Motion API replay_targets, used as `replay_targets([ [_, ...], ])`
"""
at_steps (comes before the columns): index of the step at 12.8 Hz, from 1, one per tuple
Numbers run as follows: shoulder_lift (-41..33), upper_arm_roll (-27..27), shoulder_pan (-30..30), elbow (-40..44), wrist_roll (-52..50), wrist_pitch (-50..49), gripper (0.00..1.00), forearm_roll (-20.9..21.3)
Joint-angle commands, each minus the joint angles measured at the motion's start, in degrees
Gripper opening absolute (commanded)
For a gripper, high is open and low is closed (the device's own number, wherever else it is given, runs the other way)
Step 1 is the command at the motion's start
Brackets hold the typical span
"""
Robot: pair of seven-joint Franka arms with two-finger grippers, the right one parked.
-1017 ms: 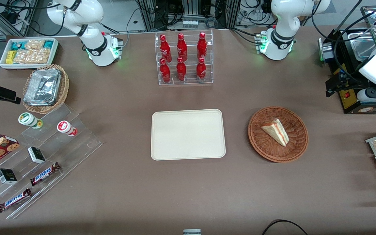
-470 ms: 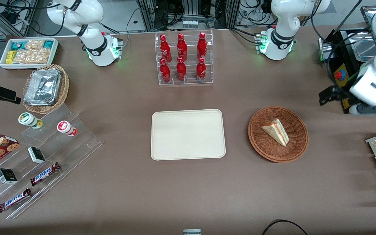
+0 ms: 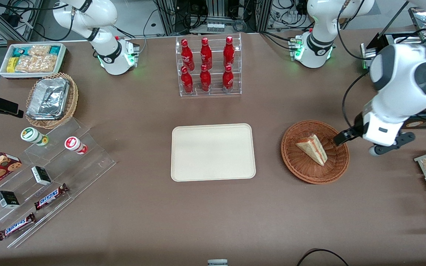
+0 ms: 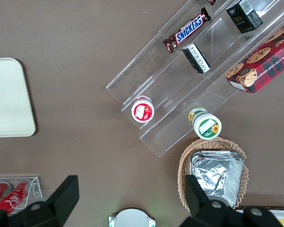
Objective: Place sandwich from basket to tray
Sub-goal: 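Move the left gripper down over the wrapped sandwich in the wicker basket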
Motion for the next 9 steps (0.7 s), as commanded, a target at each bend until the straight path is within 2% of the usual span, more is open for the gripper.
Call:
replay_targets([
  [1, -1.08, -0.52, -0.47, -5.92, -11.84, 8.24, 1.00, -0.67],
  [3, 1.46, -2.71, -0.82, -8.39, -20.20, 13.96, 1.00, -0.50],
  [6, 3.32, -3.34, -0.91, -12.96, -20.32, 20.03, 1.00, 0.21],
  [9, 5.69, -3.34, -0.82, -13.67, -20.32, 20.67, 1.00, 0.47],
])
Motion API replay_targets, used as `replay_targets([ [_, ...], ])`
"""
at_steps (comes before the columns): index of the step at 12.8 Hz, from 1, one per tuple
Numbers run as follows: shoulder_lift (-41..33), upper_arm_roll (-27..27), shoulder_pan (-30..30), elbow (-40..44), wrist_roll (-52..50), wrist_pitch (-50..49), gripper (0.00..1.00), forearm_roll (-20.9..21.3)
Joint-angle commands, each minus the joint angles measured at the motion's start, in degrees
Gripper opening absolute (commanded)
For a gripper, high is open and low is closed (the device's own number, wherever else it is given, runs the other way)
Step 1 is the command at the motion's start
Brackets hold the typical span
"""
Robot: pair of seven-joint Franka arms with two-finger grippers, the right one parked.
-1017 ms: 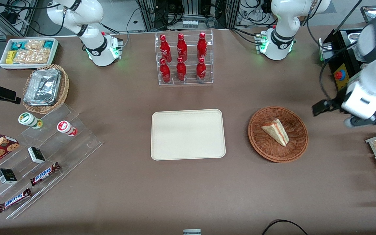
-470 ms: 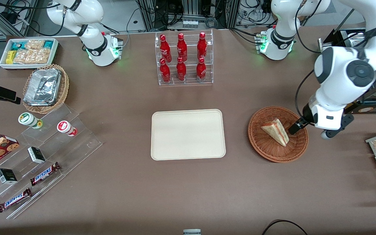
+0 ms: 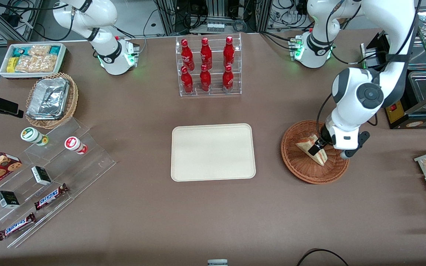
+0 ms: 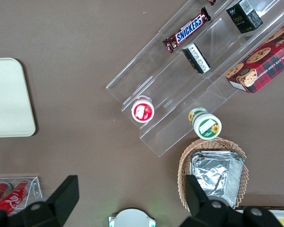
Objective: Place sandwich from basket to tray
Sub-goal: 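Close the left gripper on the wrapped sandwich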
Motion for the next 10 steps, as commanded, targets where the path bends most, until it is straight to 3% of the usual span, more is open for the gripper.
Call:
replay_targets([
  [1, 0.75, 0.18, -0.20, -0.64, -1.33, 1.03, 1.00, 0.56],
  [10, 4.97, 0.18, -0.20, -1.25, -1.95, 1.47, 1.00, 2.67],
])
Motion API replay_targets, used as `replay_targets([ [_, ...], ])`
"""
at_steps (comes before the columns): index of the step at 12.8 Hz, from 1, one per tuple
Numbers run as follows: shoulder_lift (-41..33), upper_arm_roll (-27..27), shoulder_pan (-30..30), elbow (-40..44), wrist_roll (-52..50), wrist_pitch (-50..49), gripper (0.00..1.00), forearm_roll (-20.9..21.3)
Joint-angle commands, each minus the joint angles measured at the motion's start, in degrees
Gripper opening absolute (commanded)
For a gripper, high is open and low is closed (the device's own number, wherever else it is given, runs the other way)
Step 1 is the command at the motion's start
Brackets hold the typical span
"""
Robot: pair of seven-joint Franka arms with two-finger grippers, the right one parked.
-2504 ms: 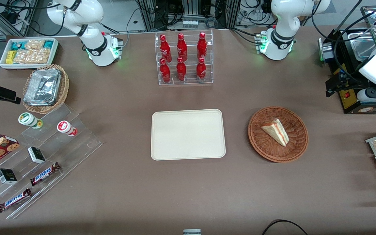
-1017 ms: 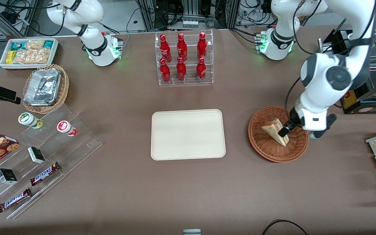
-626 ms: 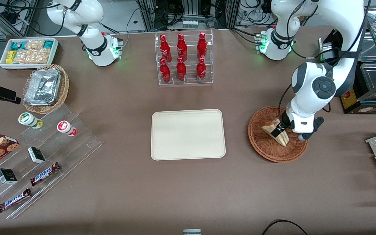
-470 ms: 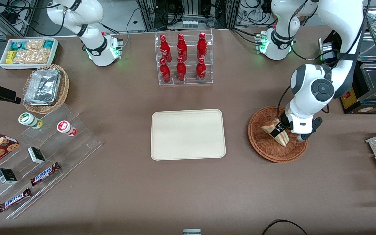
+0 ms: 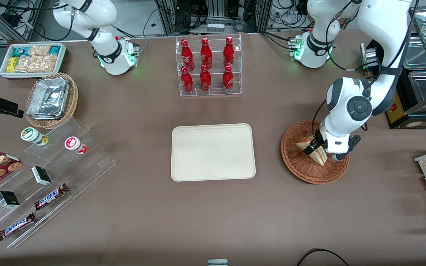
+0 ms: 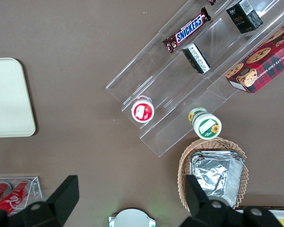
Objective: Place sandwich from basket to tray
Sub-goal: 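Close the left gripper on the wrapped sandwich, then lift the sandwich and carry it with the left gripper over the tray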
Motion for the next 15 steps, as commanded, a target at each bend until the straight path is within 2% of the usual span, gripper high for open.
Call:
replay_targets([
  [1, 0.66, 0.14, -0.21, -0.49, -1.75, 1.32, 1.00, 1.39],
  [2, 0.83, 0.14, -0.30, -0.49, -1.75, 1.32, 0.99, 1.48],
  [3, 1.36, 0.14, -0.21, -0.58, -1.84, 1.32, 0.83, 1.57],
  [5, 1.36, 0.14, -0.21, -0.58, -2.80, 1.05, 0.25, 1.57],
  [6, 1.19, 0.14, -0.21, -0.41, -2.89, 0.79, 0.00, 1.57],
  [8, 0.75, 0.23, -0.21, 0.21, -2.89, 0.53, 0.00, 1.57],
  [10, -1.79, 0.32, -0.21, 4.40, -2.46, -5.50, 0.00, 1.74],
  [12, -2.24, 0.06, -0.47, 13.52, -2.89, -14.55, 0.00, 3.66],
  [15, 0.29, -0.12, -5.63, 29.52, -2.98, -25.38, 0.00, 4.03],
])
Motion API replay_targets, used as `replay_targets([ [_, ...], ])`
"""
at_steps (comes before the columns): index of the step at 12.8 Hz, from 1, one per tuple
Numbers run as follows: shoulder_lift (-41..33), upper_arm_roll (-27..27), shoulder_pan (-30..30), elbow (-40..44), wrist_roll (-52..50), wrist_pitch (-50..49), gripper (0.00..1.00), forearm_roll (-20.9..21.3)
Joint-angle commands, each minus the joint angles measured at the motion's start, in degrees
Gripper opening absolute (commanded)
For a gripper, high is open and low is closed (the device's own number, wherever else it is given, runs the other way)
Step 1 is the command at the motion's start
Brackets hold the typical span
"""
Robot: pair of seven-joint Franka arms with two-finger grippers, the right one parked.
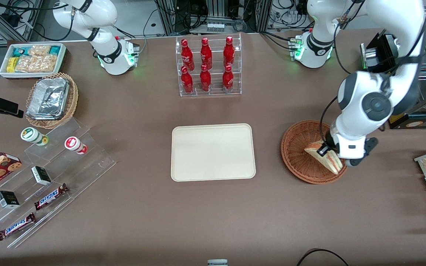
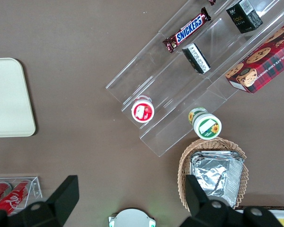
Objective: Place sandwich from basket to tray
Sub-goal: 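Lift the sandwich and carry it with the left gripper over the tray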
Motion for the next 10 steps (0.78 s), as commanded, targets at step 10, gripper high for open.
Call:
replay_targets([
  [10, 23.78, -0.68, -30.02, 27.60, -3.34, -3.86, 0.00, 2.72],
])
